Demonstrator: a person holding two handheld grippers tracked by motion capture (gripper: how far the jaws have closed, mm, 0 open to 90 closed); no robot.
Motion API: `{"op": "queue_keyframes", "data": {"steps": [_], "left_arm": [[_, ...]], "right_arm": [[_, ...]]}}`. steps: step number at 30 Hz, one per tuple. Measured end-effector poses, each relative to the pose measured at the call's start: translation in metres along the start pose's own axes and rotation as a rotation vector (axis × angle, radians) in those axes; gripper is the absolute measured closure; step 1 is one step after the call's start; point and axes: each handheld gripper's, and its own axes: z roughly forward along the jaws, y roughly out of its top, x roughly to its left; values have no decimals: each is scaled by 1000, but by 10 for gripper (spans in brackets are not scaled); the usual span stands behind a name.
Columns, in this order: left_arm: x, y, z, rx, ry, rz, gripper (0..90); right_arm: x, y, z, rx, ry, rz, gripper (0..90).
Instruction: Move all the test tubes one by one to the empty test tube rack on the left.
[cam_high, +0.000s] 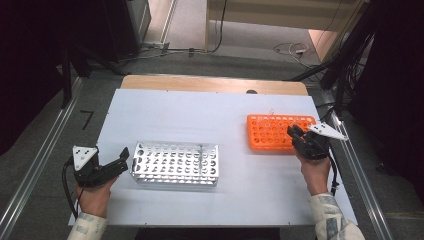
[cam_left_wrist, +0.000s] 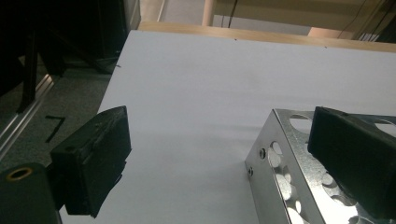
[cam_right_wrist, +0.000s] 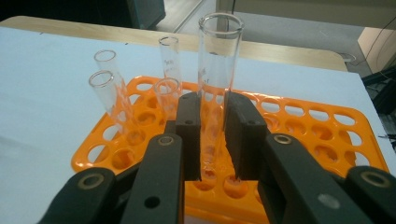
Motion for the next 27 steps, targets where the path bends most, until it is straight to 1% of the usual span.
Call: {"op": "queue_keyframes", "data": {"steps": [7,9,12,15,19,22,25,26,27], "left_arm": [[-5,2,-3,-3,-28,7,58],[-7,3,-4,-7,-38,8,58],[-11,3,-6,-7,-55,15,58],[-14,4,-6,-1,-73,19,58],[-19,6,-8,-2,-95,21,58],[-25,7,-10,0,-118,26,58],[-32,7,-10,2,-144,37,58],[-34,8,-10,4,-154,40,58],[-36,8,-10,4,-161,44,59]], "right_arm": [[-1,-7,-16,14,22,-6,738],[2,-8,-19,14,31,-4,738],[7,-10,-21,19,50,-17,738],[15,-12,-24,30,70,-29,738],[27,-15,-28,34,111,-53,738],[38,-15,-30,33,149,-62,738],[49,-14,-31,34,182,-82,738],[56,-14,-31,33,202,-93,738],[59,-13,-31,34,212,-95,738]]}}
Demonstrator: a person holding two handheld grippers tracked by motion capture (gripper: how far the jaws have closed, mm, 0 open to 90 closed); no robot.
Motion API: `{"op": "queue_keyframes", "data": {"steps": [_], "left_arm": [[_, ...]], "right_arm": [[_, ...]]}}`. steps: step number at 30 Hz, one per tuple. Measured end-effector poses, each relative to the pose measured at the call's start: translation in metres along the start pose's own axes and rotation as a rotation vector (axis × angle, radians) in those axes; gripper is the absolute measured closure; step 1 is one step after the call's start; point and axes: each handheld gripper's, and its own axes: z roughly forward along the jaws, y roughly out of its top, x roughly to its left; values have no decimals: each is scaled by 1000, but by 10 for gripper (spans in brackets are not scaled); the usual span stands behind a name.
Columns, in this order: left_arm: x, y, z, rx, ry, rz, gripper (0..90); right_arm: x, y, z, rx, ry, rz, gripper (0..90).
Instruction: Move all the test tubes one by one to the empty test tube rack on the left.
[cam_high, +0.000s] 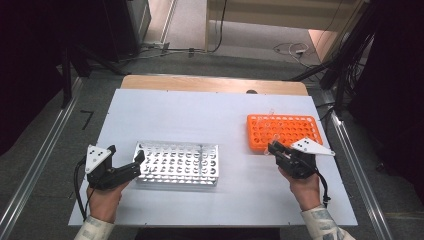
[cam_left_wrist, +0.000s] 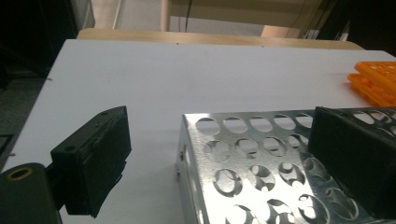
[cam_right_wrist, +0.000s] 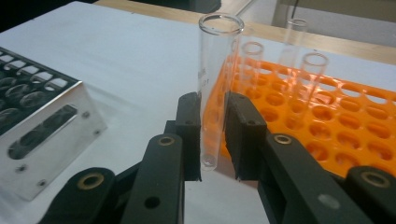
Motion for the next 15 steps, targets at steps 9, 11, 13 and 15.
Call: {"op": "queue_keyframes", "data": {"steps": [9,11,13,15], "left_arm": [[-22,2,5,13,-71,30,64],[-27,3,7,11,-89,36,77],[-32,4,9,12,-104,42,79],[-38,6,11,13,-118,48,92]], "right_arm": [[21,1,10,22,60,-45,738],[26,1,13,29,70,-56,738],[31,1,16,33,81,-67,738],[34,1,18,39,89,-78,738]]}}
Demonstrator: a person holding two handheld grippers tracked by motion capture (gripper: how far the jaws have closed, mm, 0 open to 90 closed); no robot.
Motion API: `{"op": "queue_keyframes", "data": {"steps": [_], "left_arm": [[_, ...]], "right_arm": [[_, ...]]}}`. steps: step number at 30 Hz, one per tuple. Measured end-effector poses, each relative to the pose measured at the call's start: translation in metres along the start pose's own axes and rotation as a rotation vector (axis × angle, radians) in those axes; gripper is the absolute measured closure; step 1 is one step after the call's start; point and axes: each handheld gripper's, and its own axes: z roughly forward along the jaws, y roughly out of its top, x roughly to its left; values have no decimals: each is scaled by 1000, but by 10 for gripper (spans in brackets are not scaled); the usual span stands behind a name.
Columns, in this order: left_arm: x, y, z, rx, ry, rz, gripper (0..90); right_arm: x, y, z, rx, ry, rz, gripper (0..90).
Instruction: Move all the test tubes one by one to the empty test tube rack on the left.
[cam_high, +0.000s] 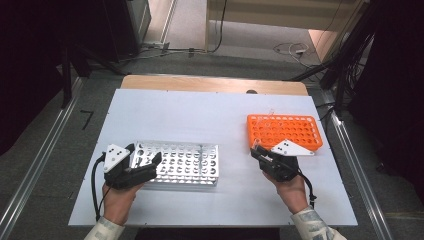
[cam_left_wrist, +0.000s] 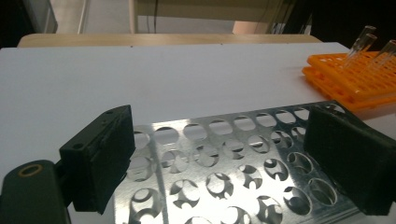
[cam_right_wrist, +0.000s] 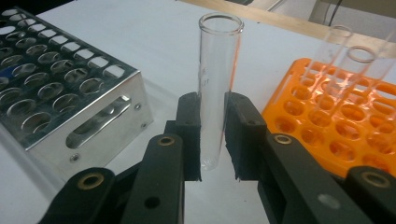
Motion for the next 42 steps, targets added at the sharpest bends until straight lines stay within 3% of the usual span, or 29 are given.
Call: {"op": "queue_keyframes", "data": {"steps": [11,19,21,29,35,42], "left_arm": [[-35,5,22,29,-92,43,113],[-73,9,46,53,-190,94,178],[-77,9,49,55,-200,97,182],[-106,15,70,59,-273,123,294],[-131,18,82,62,-323,176,405],[-150,21,94,74,-387,198,506]], "right_arm": [[19,4,11,10,43,-50,738],[29,6,19,28,66,-79,738],[30,6,19,28,67,-82,738],[31,6,23,40,69,-89,738],[32,5,25,50,73,-98,738],[33,5,26,53,80,-101,738]]}}
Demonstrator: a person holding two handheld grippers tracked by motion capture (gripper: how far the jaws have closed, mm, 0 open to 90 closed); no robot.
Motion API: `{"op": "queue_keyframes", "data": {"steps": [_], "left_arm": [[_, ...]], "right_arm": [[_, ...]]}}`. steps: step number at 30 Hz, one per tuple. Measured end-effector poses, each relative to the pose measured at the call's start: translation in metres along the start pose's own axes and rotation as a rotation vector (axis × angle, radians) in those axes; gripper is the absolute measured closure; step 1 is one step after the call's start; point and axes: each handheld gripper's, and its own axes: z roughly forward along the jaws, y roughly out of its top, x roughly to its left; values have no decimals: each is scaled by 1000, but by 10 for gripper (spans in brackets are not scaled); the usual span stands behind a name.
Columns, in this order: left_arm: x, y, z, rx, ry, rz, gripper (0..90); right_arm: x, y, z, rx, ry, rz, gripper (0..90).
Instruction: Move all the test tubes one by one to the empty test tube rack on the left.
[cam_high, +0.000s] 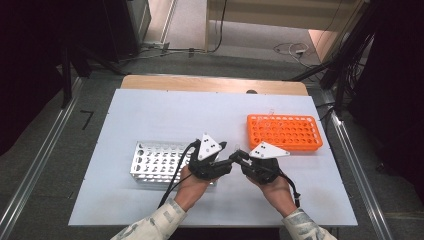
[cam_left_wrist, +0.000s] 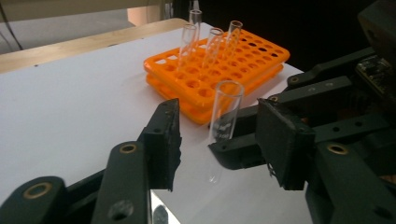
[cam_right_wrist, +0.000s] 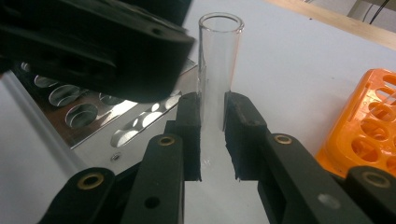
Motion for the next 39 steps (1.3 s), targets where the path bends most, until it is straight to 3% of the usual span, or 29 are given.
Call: {"op": "queue_keyframes", "data": {"steps": [5,15,33,39], "left_arm": [[-3,1,6,5,-15,0,590],[-3,2,7,-4,-2,2,728],[-3,5,8,-10,4,-7,756],[-2,8,7,-15,2,-12,756]], "right_arm": [[1,0,0,3,7,-4,738],[2,0,0,0,13,-7,738],[1,0,-3,-9,20,16,723],[0,1,-3,-6,46,19,588]]}}
